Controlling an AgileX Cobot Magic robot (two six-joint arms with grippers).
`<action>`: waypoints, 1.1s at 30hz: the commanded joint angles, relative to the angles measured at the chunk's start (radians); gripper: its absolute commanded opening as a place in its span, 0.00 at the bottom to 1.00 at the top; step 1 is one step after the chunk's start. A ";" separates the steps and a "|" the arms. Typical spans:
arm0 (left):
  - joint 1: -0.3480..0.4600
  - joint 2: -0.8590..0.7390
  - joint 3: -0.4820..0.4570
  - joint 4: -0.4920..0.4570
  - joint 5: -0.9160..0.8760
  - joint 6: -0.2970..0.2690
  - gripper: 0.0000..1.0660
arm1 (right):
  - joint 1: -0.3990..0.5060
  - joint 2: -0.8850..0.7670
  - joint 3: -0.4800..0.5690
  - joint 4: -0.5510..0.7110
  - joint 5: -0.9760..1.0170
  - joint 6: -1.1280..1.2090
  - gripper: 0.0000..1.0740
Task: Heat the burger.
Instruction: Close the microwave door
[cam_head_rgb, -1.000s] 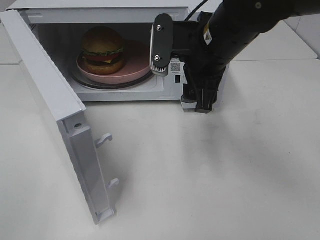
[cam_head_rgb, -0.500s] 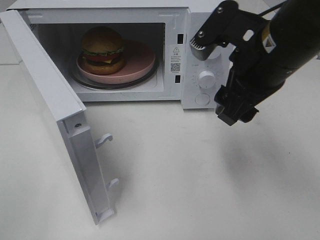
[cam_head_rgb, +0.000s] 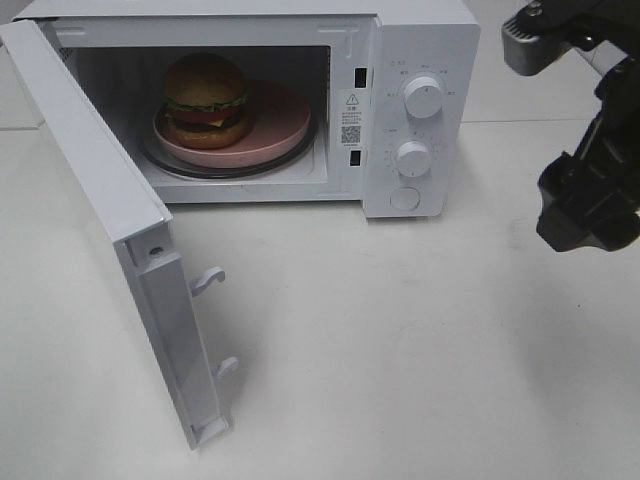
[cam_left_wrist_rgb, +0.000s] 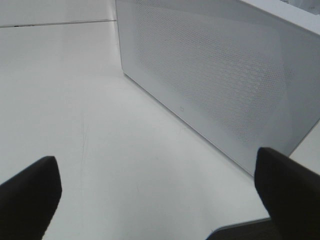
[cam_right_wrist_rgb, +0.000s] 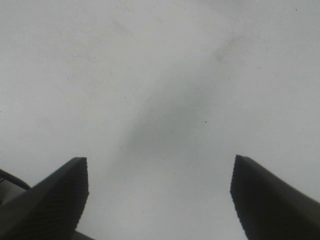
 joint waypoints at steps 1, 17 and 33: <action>0.004 -0.002 0.001 -0.003 0.001 -0.005 0.92 | -0.003 -0.050 0.017 0.019 0.036 0.007 0.71; 0.004 -0.002 0.001 -0.003 0.001 -0.005 0.92 | -0.242 -0.396 0.231 0.082 0.020 0.004 0.71; 0.004 -0.002 0.001 -0.003 0.001 -0.005 0.92 | -0.473 -0.843 0.396 0.158 -0.076 0.006 0.71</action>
